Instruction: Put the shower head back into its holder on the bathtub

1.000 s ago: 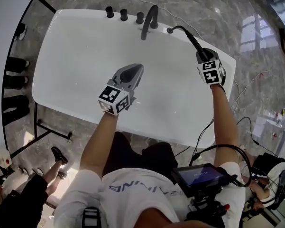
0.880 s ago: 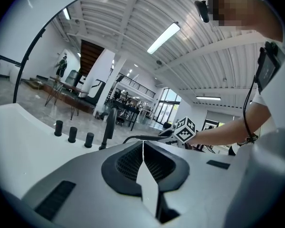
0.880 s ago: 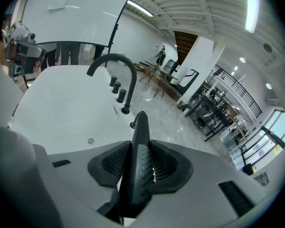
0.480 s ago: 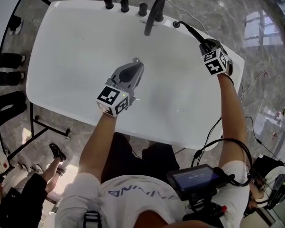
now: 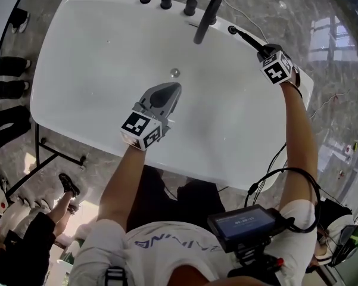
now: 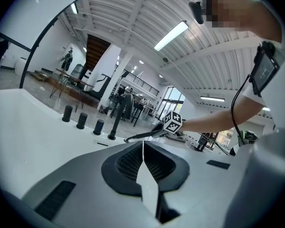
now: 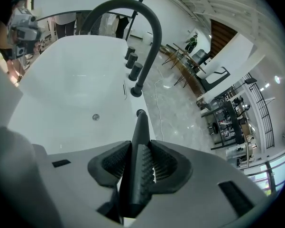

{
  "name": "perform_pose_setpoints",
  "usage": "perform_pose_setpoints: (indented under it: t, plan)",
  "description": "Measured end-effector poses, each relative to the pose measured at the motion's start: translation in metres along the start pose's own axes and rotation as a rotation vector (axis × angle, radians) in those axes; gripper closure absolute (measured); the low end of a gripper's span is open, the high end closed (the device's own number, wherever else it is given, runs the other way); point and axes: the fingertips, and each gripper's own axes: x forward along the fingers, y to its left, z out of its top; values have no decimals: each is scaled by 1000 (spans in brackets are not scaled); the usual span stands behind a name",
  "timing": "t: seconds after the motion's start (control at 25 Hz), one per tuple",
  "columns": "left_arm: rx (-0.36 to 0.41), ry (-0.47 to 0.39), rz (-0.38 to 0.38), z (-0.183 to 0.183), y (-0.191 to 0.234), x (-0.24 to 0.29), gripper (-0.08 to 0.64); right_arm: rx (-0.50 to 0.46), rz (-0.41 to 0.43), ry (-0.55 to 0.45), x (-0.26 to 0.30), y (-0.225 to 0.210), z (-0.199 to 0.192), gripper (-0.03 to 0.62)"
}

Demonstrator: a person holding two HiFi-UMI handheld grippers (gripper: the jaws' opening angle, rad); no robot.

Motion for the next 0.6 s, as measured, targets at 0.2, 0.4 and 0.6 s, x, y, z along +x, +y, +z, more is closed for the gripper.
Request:
perform_pose_setpoints:
  t: [0.2,0.4,0.6]
  plan:
    - [-10,-13,17,-1,17,-8,537,-25,35,47,16,-3,9,456]
    - [23,-12,19,7,32,-3,537,-51,63,87,28,-7,14,456]
    - [46,-12,5,13,40,12,537,-115,103,130,38,-13,23,456]
